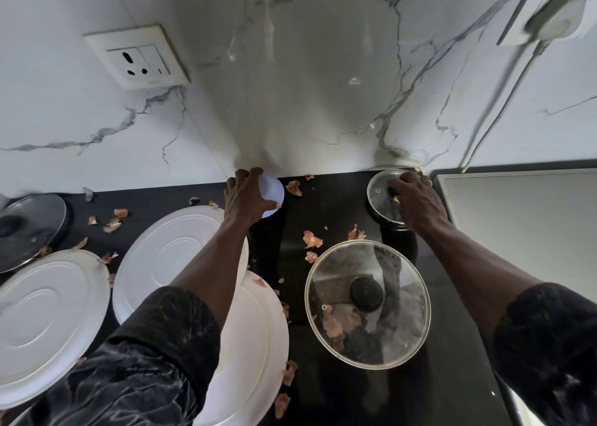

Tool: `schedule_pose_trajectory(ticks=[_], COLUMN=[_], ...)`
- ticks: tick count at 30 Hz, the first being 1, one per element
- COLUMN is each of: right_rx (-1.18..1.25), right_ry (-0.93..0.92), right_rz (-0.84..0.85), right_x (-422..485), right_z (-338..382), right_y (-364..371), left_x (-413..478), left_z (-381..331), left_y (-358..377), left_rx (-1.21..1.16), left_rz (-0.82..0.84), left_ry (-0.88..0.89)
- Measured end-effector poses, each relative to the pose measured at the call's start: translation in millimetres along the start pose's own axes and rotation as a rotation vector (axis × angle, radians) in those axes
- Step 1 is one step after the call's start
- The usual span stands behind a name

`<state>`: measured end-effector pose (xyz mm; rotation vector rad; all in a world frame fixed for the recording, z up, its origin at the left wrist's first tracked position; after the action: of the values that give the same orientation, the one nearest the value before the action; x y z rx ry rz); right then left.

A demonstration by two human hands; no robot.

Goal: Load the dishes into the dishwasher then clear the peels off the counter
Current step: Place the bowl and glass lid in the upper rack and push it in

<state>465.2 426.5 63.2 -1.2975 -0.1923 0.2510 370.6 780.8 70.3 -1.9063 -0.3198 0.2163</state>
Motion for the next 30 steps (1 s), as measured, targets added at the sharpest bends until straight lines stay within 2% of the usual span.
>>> schedule_pose_trajectory(ticks=[10, 20, 30], right_rx=[0.022, 0.003, 0.095], right_ry=[0.012, 0.031, 0.108], right_rz=[-0.076, -0.179, -0.254], right_x=[-47.6, -122.7, -220.5], right_z=[28.9, 56.4, 88.7], right_y=[-33.2, -40.7, -45.0], left_x=[-52.8, -131.7, -202.3], left_z=[-20.6, -25.3, -21.0], left_y=[-16.3, -34.2, -38.9], left_rx=[-0.049, -0.100, -0.054], left_rz=[-0.005, 0.021, 0.039], left_ry=[0.108, 0.218, 0.356])
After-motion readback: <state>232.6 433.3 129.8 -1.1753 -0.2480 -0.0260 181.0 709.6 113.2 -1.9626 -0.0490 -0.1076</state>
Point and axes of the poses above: each hand's wrist, its own x-axis towards the middle knuckle, its own y-axis out of the palm, z = x × y, the point moved 5 cm from there along x, towards the middle knuckle, and after that the axes turned 5 degrees about y, right-handed, at the moved point
